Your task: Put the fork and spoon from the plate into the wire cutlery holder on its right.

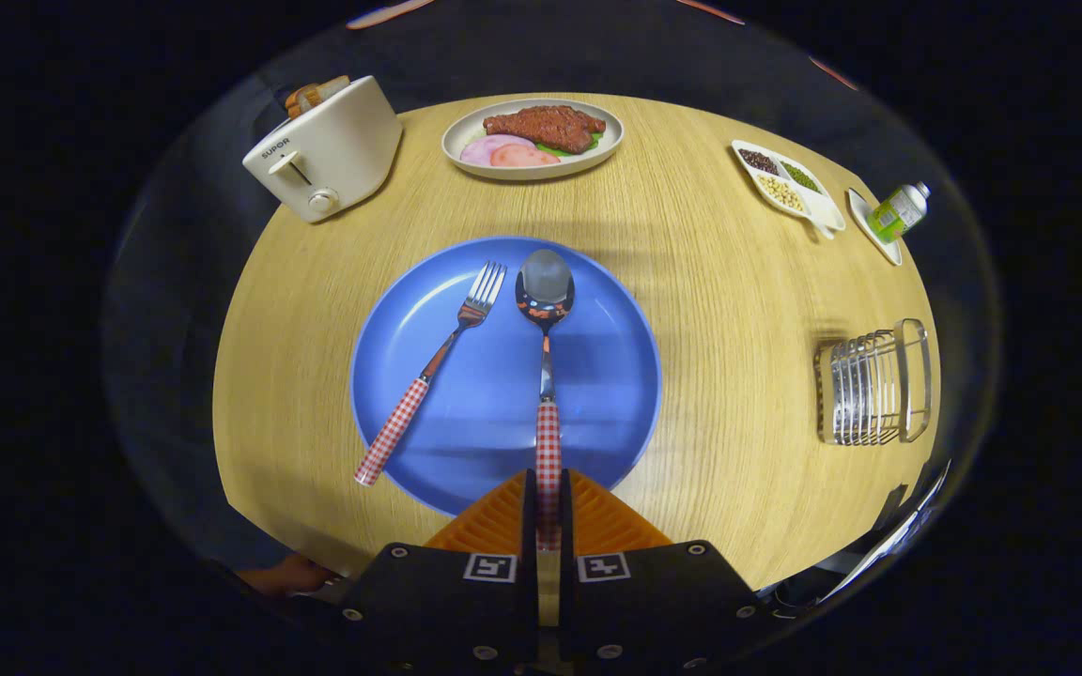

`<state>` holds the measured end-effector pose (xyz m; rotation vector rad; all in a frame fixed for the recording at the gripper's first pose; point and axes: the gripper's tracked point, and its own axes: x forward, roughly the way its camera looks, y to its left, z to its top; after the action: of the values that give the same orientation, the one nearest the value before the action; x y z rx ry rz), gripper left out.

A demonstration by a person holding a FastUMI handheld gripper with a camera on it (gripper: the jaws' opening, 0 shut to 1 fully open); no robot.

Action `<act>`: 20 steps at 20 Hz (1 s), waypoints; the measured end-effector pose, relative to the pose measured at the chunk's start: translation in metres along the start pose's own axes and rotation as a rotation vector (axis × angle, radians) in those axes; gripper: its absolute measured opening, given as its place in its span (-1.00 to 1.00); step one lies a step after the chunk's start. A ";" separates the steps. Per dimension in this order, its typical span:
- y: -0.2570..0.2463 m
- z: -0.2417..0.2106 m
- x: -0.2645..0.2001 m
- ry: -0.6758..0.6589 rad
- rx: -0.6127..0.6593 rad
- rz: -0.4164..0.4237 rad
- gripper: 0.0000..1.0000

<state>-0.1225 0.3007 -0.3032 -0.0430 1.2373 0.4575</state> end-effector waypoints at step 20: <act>-0.215 -0.035 -0.123 0.090 0.091 -0.215 -0.82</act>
<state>-0.1072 0.0569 -0.2478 -0.1192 1.3244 0.2146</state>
